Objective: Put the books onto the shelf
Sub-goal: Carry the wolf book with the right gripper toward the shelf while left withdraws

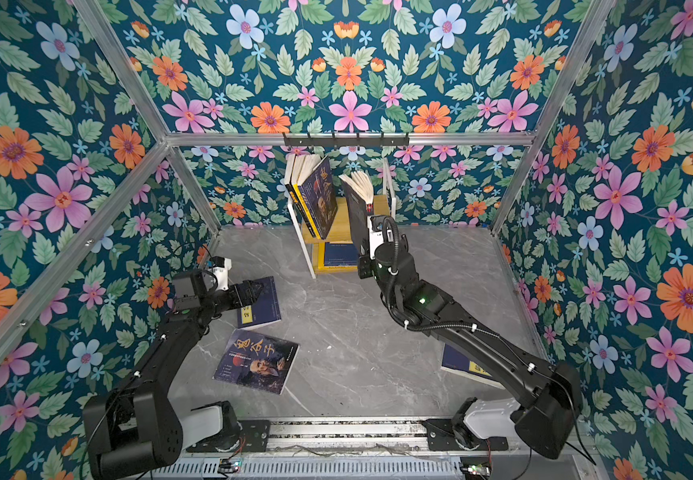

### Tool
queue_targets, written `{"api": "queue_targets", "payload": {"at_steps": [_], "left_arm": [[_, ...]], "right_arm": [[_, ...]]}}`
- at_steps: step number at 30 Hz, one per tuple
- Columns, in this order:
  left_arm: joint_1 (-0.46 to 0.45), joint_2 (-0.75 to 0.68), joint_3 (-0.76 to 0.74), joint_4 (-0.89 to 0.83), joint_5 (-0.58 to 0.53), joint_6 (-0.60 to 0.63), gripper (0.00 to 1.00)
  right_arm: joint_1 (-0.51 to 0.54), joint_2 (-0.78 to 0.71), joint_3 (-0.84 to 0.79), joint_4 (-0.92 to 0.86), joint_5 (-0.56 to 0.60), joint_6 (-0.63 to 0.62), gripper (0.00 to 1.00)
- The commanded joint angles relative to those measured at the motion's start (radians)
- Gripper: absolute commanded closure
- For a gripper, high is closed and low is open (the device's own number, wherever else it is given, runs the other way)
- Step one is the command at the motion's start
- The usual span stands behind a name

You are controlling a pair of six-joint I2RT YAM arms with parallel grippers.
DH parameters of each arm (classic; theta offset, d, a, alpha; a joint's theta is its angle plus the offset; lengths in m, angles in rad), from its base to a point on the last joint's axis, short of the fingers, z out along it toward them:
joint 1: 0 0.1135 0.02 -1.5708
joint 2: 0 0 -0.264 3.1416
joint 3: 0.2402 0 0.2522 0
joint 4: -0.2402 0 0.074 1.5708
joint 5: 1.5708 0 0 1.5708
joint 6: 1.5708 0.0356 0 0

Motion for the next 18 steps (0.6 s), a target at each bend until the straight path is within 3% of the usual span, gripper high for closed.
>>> {"api": "queue_targets", "payload": {"at_steps": [1, 11, 18], "left_arm": [[0.000, -0.005, 0.007, 0.002, 0.014, -0.010, 0.00], [-0.004, -0.013, 0.019, -0.019, 0.020, 0.005, 0.00], [-0.004, -0.005, 0.031, -0.033, 0.019, 0.019, 0.00]], "right_arm": [[-0.028, 0.070, 0.070, 0.147, -0.026, -0.002, 1.00], [-0.056, 0.381, 0.287, 0.275, -0.023, -0.040, 1.00], [-0.090, 0.521, 0.406, 0.294, -0.090, -0.009, 1.00]]}}
